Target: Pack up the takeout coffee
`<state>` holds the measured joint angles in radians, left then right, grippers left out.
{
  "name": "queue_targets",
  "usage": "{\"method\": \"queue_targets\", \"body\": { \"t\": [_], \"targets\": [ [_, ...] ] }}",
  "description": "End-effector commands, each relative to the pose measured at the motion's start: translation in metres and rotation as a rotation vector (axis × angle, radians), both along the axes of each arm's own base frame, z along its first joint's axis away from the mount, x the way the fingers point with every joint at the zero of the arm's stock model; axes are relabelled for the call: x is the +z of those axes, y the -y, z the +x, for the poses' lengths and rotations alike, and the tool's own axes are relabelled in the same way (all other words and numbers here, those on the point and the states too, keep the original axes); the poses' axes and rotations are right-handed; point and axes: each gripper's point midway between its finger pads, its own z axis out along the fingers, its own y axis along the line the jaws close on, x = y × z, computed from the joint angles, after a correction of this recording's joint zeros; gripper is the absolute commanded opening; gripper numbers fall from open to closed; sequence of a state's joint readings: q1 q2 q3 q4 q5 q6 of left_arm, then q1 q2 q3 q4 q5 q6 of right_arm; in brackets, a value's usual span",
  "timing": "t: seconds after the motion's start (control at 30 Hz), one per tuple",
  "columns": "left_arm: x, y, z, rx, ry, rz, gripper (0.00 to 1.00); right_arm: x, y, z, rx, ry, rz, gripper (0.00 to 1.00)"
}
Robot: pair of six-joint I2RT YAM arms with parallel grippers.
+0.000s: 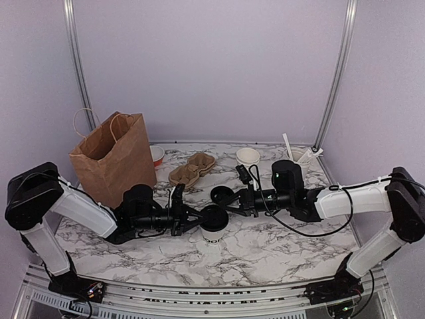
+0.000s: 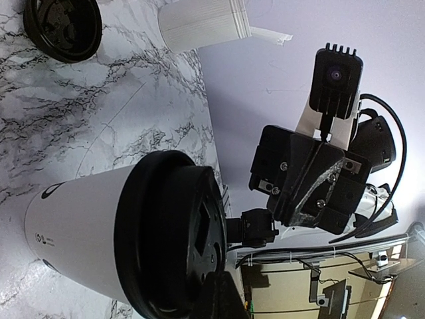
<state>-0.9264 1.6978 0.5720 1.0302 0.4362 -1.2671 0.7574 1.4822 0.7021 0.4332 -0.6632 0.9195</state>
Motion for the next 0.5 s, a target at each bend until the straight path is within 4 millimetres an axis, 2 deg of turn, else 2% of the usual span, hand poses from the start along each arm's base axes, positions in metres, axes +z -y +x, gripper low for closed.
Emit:
{"method": "queue_targets", "body": {
  "t": [0.0,0.07,0.23,0.3,0.33,0.37,0.47],
  "targets": [
    [-0.033,-0.012,-0.007,0.012,-0.079,0.109,0.0,0.0,0.002,0.004,-0.008,0.006,0.0,0.0],
    [-0.029,-0.012,-0.006,0.009,-0.063,0.125,0.0,0.004,0.0,0.005,-0.001,0.011,0.008,0.0],
    [-0.029,-0.01,-0.004,0.0,-0.051,0.16,0.0,0.033,-0.005,0.008,0.01,0.066,0.048,0.0],
    [-0.031,-0.009,-0.004,-0.002,-0.055,0.167,0.0,0.033,-0.006,0.009,0.007,0.071,0.056,0.0],
    [-0.03,-0.008,-0.004,-0.002,-0.053,0.166,0.0,0.025,-0.006,0.009,0.008,0.055,0.051,0.0],
    [-0.031,-0.008,-0.003,-0.003,-0.054,0.167,0.0,0.009,-0.006,0.01,0.008,0.021,0.031,0.0],
    [-0.03,-0.006,-0.002,-0.004,-0.051,0.169,0.0,-0.049,0.0,0.003,0.013,-0.123,-0.035,0.0]
  ]
}}
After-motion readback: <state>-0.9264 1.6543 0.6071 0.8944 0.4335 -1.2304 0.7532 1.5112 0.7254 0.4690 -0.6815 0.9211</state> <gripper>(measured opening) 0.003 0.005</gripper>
